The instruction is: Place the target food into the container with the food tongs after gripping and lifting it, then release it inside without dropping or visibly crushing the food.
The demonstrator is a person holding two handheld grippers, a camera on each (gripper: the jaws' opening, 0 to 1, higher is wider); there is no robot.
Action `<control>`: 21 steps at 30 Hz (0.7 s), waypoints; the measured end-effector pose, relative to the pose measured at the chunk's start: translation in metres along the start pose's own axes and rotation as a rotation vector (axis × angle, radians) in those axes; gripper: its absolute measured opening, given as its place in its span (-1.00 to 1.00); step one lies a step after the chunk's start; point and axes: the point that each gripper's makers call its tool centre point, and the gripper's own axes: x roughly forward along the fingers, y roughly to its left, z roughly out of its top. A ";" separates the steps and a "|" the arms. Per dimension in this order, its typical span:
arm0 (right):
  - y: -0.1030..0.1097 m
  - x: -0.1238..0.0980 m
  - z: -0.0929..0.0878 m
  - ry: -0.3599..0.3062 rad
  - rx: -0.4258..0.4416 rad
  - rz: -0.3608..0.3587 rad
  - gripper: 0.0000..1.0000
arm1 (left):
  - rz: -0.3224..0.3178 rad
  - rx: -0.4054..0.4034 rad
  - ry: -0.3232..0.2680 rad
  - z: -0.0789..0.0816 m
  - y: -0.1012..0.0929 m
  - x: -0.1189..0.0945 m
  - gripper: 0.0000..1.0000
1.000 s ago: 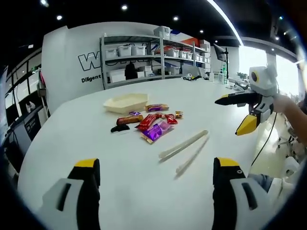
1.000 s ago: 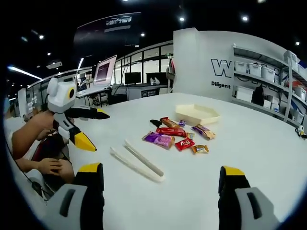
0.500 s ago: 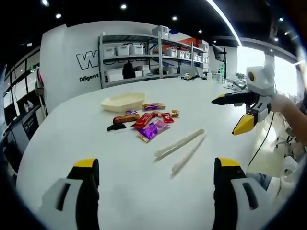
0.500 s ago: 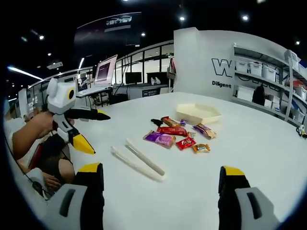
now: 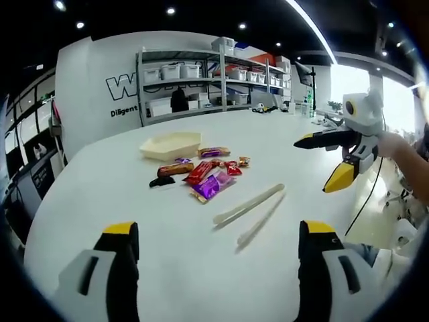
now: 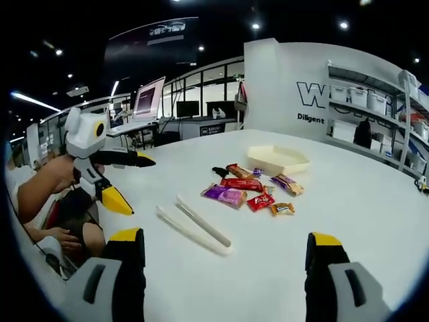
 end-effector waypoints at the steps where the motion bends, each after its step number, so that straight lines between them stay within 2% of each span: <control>1: 0.000 0.000 0.000 -0.001 0.000 0.000 0.99 | -0.002 -0.003 -0.001 0.000 0.000 0.000 0.96; 7: 0.001 0.001 0.002 -0.004 -0.002 0.005 0.99 | -0.001 -0.005 -0.005 0.001 -0.001 0.000 0.95; 12: -0.002 0.000 0.003 -0.014 0.004 0.004 0.99 | 0.011 0.000 0.015 -0.004 0.001 0.000 0.94; 21: -0.003 0.002 0.003 -0.023 0.016 0.009 0.99 | 0.027 0.001 0.001 0.001 0.004 -0.004 0.94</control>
